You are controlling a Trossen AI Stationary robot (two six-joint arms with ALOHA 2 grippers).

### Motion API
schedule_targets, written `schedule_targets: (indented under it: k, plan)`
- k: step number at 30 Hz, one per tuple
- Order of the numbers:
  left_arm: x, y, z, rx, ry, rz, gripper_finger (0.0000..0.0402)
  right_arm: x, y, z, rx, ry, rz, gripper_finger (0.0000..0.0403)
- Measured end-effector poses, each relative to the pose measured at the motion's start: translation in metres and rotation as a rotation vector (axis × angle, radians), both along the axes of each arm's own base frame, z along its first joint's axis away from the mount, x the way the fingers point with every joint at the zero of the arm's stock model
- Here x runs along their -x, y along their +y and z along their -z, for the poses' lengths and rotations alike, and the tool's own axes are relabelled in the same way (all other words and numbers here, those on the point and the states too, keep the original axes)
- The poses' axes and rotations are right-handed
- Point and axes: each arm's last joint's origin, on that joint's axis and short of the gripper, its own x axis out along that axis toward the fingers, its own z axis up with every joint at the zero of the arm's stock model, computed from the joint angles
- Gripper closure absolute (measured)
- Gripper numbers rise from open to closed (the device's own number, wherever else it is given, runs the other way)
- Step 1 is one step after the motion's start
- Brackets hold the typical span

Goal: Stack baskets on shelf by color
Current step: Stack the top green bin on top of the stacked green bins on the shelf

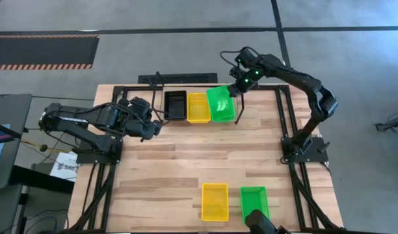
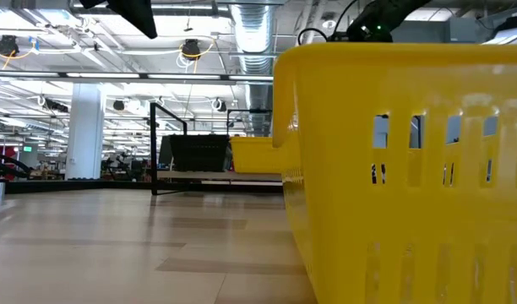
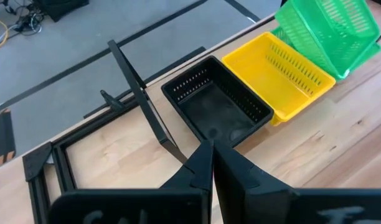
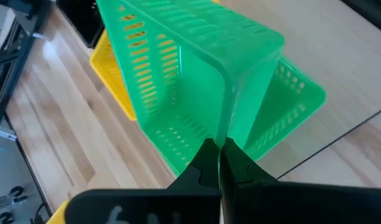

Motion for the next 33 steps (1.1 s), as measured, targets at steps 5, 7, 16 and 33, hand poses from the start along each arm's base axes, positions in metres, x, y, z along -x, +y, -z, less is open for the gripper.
schedule_targets:
  k: [5, 7, 16, 33]
  plan:
    - [0.000, 0.000, 0.000, -0.002, 0.005, 0.005, 0.0401, 0.002, -0.002, 0.001, -0.003, 0.017, 0.036, 0.0403]
    - [0.000, 0.000, 0.000, -0.003, 0.005, 0.005, 0.0401, 0.003, -0.003, 0.001, -0.003, 0.019, 0.044, 0.0403]
    - [0.000, 0.000, 0.000, -0.006, 0.011, 0.010, 0.0401, 0.004, -0.004, 0.001, 0.010, 0.054, 0.094, 0.0403]
    - [0.000, 0.000, 0.000, -0.013, 0.025, 0.024, 0.0401, 0.012, 0.002, -0.024, 0.044, -0.035, 0.185, 0.0403]
